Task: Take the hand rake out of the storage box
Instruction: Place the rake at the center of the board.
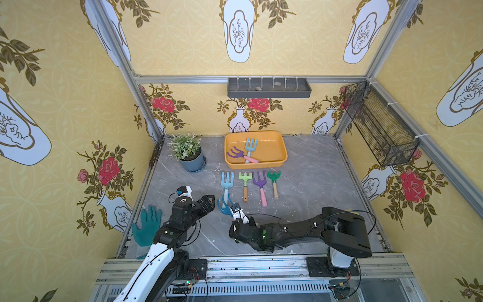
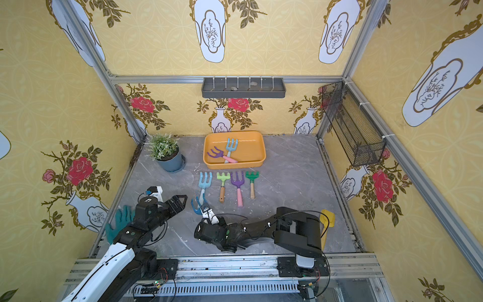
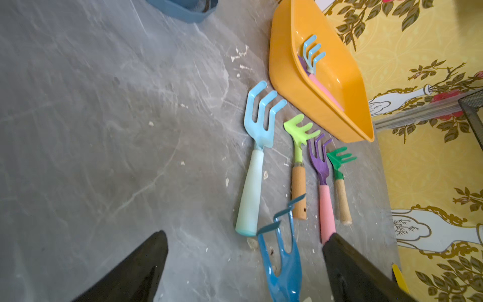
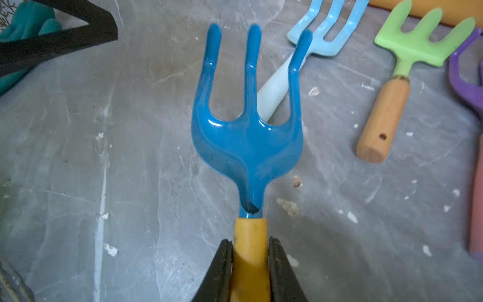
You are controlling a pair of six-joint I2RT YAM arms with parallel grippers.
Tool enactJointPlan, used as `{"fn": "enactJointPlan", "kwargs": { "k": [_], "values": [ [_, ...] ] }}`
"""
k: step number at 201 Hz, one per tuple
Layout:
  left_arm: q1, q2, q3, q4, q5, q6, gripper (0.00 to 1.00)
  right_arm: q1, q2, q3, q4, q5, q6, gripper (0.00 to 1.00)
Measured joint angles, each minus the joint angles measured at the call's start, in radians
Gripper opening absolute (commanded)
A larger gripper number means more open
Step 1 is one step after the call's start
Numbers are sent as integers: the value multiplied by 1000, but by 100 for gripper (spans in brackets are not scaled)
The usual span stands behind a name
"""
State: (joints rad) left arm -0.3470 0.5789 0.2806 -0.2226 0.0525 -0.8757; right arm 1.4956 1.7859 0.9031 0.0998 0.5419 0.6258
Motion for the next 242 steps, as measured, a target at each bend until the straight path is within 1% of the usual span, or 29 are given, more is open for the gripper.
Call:
{"fn": "enactJointPlan", "kwargs": {
  "k": [15,37,57,68,87,101,113,127,149,169,176,179,191,204,212,228,242],
  "values": [
    [-42,-28,-10,-32,-28,-19,97,30,9,-12,6,23,37,2],
    [-70,-53,-14,-63,-66,-39,95,48,31,-33,24,42,59,5],
    [-81,-54,-14,-79,-84,-50,94,53,58,-36,34,43,69,12],
    [-90,-53,-14,-88,-95,-53,94,55,64,-37,39,43,74,21],
    [-127,-36,-14,-101,-115,-71,93,56,67,-42,56,42,80,29],
    [-159,-16,-9,-112,-132,-79,93,57,67,-44,58,37,82,44],
    [-187,0,0,-115,-150,-93,92,58,65,-44,58,31,81,59],
    [-230,18,13,-124,-178,-104,91,58,50,-47,55,19,77,66],
    [-347,65,42,-139,-233,-146,90,57,-13,-68,50,20,52,75],
    [-488,141,74,-156,-308,-205,89,34,-97,-90,11,47,24,90],
    [-541,175,87,-161,-338,-229,89,9,-127,-95,-9,58,14,100],
    [-563,190,92,-162,-347,-239,89,-11,-146,-100,-21,66,4,98],
    [-660,266,117,-170,-397,-291,90,-79,-201,-119,-53,79,-11,97],
    [-735,336,141,-180,-438,-339,90,-150,-245,-146,-66,80,-32,98],
    [-782,405,164,-183,-462,-376,90,-192,-268,-167,-69,90,-52,98],
    [-843,525,213,-194,-492,-429,89,-268,-288,-188,-79,68,-86,97],
    [-875,619,252,-198,-505,-473,85,-317,-296,-189,-93,61,-105,97]
  ]
}}
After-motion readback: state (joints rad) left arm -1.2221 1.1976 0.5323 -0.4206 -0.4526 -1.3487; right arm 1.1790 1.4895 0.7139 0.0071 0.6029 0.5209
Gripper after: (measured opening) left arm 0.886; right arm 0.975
